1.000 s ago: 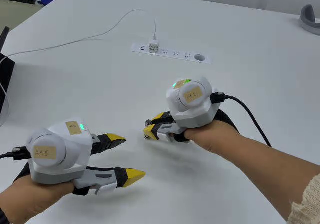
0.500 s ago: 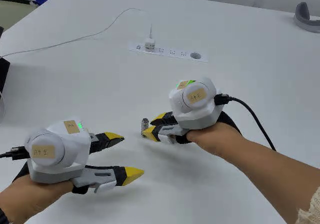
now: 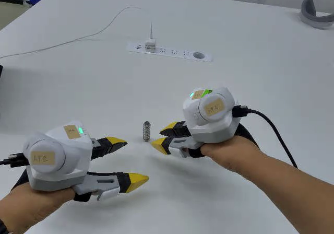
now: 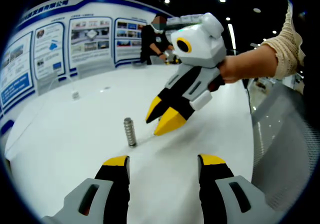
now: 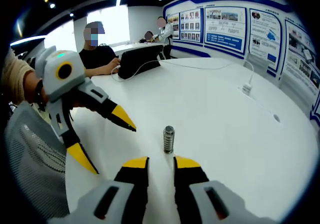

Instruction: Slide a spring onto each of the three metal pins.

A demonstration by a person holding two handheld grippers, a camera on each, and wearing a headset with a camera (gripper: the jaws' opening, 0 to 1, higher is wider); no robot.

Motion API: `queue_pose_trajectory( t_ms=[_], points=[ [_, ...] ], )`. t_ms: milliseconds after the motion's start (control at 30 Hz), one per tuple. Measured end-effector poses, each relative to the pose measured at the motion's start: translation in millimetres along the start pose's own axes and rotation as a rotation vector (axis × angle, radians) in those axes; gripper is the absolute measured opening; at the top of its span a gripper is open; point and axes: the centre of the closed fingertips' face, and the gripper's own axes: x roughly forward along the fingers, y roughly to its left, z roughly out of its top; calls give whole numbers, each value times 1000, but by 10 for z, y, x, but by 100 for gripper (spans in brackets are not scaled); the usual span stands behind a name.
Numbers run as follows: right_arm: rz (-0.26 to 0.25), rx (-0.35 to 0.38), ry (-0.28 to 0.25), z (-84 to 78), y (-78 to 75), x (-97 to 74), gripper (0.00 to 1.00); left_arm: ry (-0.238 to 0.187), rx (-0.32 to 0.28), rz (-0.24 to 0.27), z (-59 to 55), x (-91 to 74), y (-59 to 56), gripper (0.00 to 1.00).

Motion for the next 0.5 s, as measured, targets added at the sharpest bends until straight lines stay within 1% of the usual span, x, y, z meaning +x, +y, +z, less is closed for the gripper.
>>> queue_pose_trajectory(
  t_ms=[267, 500],
  points=[
    [-7, 4, -11, -38, 29, -93, 21, -2, 1, 2, 9, -4, 6, 56],
    [-18, 9, -15, -110, 31, -181, 21, -4, -2, -1, 13, 0, -6, 56]
  ],
)
